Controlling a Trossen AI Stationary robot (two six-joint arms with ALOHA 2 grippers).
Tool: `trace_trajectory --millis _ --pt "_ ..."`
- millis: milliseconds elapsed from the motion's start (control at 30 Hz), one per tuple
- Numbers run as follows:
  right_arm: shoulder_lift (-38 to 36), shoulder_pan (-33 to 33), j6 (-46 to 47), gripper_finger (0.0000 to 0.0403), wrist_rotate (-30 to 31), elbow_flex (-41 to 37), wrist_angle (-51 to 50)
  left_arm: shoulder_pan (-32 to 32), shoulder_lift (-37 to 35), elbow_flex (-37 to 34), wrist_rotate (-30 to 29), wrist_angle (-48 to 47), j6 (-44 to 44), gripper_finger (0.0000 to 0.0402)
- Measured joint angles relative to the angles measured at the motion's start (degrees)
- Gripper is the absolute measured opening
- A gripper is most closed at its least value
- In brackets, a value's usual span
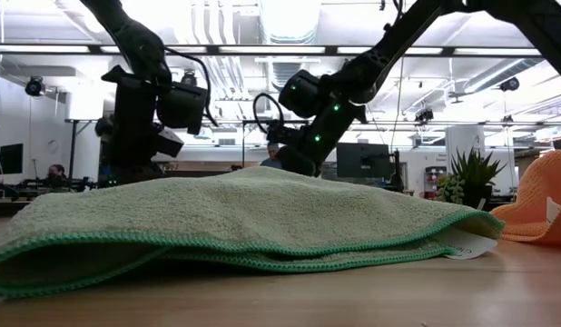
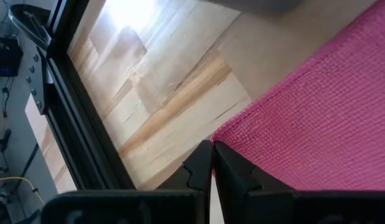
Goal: Fold microfiber towels
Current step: Fold the pink microfiber towel
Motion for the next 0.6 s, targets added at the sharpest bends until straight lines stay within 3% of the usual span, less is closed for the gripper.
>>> trace_trajectory --millis 133,267,600 --pt "0.1 0.0 0.0 0.0013 0.1 0.0 -0.1 0.1 0.0 -0.7 0.0 1.2 0.0 0.0018" --pt "0.1 0.0 0.1 0.0024 0.1 0.0 -0.2 0.5 0.0 -0.9 0.0 1.3 0.0 0.0061" --pt "-0.2 -0.7 4.9 0.0121 0.4 2.5 -4.1 0.6 -0.4 1.3 0.0 -2.1 5.1 0.0152"
